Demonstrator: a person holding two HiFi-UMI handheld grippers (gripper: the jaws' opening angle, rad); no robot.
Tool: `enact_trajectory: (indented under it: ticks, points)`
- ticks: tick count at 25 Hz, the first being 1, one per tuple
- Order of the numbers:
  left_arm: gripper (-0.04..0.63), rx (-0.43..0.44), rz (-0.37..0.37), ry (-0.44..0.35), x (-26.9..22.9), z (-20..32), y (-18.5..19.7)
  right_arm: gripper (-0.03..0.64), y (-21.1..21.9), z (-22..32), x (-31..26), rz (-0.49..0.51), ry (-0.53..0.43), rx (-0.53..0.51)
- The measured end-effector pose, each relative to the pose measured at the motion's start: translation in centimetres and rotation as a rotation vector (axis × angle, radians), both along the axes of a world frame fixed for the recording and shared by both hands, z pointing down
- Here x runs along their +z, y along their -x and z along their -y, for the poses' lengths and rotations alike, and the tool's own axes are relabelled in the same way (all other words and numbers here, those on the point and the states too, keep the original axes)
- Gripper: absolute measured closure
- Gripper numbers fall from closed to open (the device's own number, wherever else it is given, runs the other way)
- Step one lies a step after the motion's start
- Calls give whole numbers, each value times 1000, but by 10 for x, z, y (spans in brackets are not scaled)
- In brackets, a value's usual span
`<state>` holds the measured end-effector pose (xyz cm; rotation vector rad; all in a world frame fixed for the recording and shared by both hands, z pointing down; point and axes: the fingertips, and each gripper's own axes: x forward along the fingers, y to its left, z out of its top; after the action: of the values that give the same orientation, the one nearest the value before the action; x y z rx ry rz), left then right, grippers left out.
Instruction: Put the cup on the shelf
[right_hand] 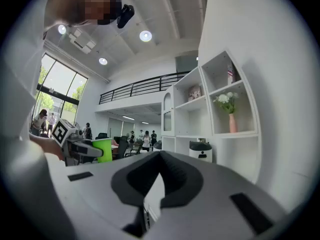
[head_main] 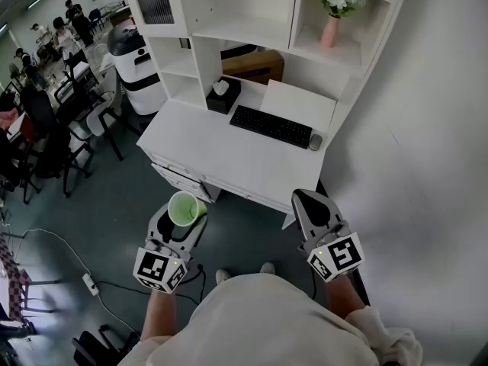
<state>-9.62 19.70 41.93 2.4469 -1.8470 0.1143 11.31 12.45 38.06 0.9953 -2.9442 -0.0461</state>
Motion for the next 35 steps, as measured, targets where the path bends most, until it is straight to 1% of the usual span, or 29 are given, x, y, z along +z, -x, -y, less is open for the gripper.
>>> enact_trajectory:
  ticks: [20, 31, 35]
  points:
    - [305, -14, -3, 18, 3, 10, -10, 612, -11, 10, 5, 5, 24, -16]
    - [305, -73, -10, 20, 6, 24, -27, 613, -36, 31, 15, 2, 39, -59]
    - [305, -91, -10, 30, 9, 26, -31, 613, -38, 37, 21, -5, 48, -82]
